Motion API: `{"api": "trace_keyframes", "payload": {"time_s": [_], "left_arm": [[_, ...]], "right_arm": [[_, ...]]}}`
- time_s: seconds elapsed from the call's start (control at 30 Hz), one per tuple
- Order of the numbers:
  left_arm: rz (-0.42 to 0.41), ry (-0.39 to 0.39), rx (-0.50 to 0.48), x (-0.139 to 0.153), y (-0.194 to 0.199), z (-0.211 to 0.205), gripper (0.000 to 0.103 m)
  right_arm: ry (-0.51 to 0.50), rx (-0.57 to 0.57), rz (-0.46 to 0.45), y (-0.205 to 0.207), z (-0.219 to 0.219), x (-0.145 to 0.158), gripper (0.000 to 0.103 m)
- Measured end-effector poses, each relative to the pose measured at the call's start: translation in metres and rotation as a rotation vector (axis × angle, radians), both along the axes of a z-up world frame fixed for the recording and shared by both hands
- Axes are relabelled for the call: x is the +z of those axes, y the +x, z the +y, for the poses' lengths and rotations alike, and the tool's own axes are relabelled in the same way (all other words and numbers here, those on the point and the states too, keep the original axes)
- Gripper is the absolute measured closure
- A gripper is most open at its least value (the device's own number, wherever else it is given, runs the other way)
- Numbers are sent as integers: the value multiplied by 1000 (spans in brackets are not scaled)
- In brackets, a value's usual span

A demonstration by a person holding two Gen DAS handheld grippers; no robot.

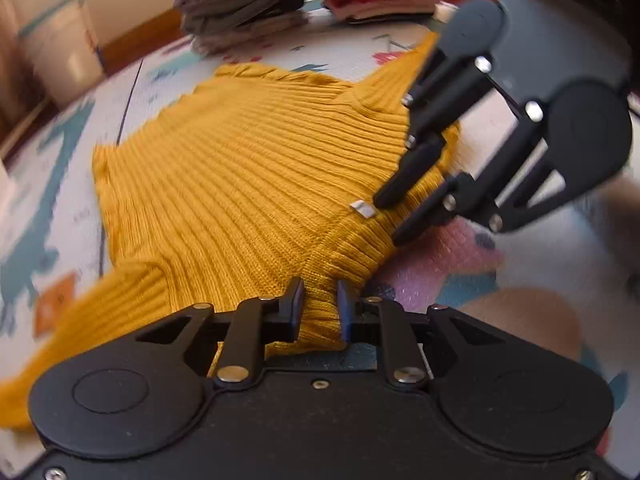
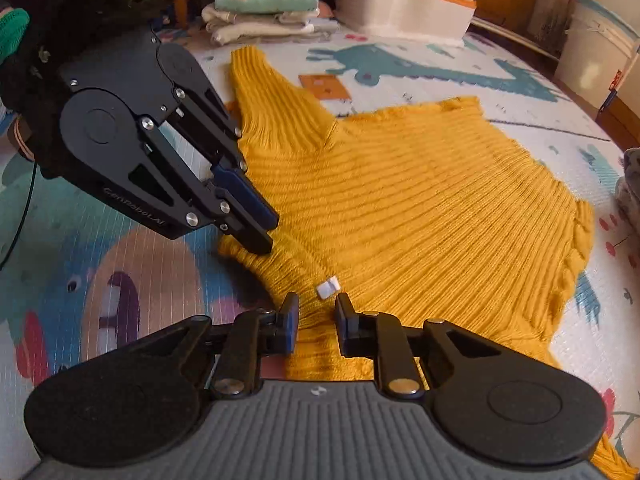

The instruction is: Fold clothes

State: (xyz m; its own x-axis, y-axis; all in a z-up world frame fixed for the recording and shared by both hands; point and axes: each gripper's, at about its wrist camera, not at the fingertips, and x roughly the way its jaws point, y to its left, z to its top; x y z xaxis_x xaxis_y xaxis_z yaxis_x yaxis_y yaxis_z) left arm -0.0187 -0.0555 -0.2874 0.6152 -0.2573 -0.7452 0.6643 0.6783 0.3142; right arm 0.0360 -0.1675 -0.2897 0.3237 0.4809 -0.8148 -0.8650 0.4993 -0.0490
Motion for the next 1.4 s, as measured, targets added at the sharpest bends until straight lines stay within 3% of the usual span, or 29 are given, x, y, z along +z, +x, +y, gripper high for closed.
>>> {"api": "trace_keyframes", "payload": {"time_s": [0.03, 0.13, 0.23, 0.3, 0.37, 0.43, 0.6, 0.7, 0.8, 0.83, 0.87, 0.97, 1.07, 1.1, 1.2, 1.3, 1.4], "left_arm": [[-60, 57, -34, -5, -10, -7, 88], [26, -83, 88, -1, 4, 8, 88], [70, -98, 61, 1, 11, 15, 88], [185, -160, 69, 7, 28, 25, 85], [354, -229, 44, 16, 50, 33, 59], [432, -282, 58, 26, 70, 42, 59], [298, -407, 321, 43, 122, 78, 59], [257, -438, 406, 42, 149, 95, 60], [270, -439, 452, 30, 175, 106, 60], [302, -392, 492, 19, 185, 110, 60], [323, -359, 526, 11, 194, 114, 71], [285, -451, 513, 27, 209, 122, 71], [253, -467, 499, 33, 238, 117, 71], [264, -460, 497, 30, 249, 115, 71], [269, -330, 516, 9, 277, 114, 72], [248, -377, 537, 20, 297, 121, 74], [230, -365, 504, 28, 325, 114, 74]], "right_arm": [[4, 22, -53, -9, -1, -3, 81], [-5, 18, -72, -17, -3, -3, 81], [-5, 19, -76, -21, -6, -3, 80], [-8, 23, -58, -18, -6, -1, 80], [22, 9, 16, -9, -11, 5, 78], [53, -5, 90, 1, -16, 12, 80], [111, -173, 69, 32, -40, 21, 78], [125, -210, 55, 42, -42, 16, 78], [132, -179, 46, 40, -31, 11, 78], [132, -170, 44, 38, -27, 8, 78], [125, -167, 45, 37, -25, 4, 78], [119, -175, 60, 36, -22, -4, 79], [129, -194, 75, 34, -25, -4, 79], [135, -198, 76, 33, -26, -5, 79], [137, -203, 84, 34, -26, -6, 79], [123, -194, 72, 33, -24, -6, 79], [128, -198, 68, 32, -23, -7, 79]]}}
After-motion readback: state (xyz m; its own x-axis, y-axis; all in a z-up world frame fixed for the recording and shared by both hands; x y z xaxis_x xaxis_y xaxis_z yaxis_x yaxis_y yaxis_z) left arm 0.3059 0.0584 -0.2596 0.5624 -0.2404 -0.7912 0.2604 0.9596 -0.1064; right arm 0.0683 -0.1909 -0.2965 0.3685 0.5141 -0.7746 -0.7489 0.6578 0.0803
